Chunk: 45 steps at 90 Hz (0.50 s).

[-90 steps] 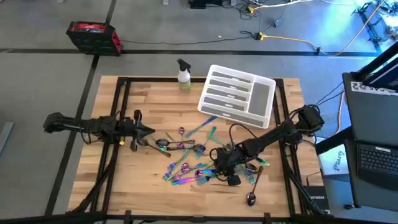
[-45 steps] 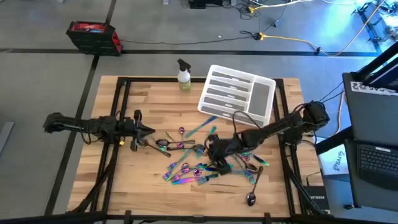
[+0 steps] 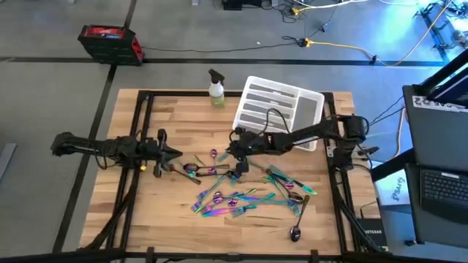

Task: Sort silverware
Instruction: Move the blue knife to the center of the table

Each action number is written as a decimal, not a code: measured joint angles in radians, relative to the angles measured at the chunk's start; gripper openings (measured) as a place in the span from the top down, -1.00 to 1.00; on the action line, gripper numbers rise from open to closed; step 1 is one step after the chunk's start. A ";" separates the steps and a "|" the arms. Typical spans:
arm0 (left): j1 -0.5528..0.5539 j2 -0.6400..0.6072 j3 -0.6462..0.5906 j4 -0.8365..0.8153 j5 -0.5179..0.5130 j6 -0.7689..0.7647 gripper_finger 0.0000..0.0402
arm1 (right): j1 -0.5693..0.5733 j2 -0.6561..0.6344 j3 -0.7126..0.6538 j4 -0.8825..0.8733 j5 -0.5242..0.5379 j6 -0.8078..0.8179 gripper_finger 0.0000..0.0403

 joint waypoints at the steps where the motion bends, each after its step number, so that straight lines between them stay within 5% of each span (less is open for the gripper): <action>1: 0.000 0.000 0.000 0.000 0.000 0.000 1.00 | -0.002 0.008 0.005 -0.001 -0.001 0.004 0.94; 16: 0.000 0.001 0.000 0.000 0.000 0.000 1.00 | -0.006 0.095 0.084 -0.020 0.040 0.030 0.87; 45: 0.000 0.001 0.000 0.000 0.000 0.000 1.00 | -0.004 0.154 0.204 -0.332 0.097 0.113 0.98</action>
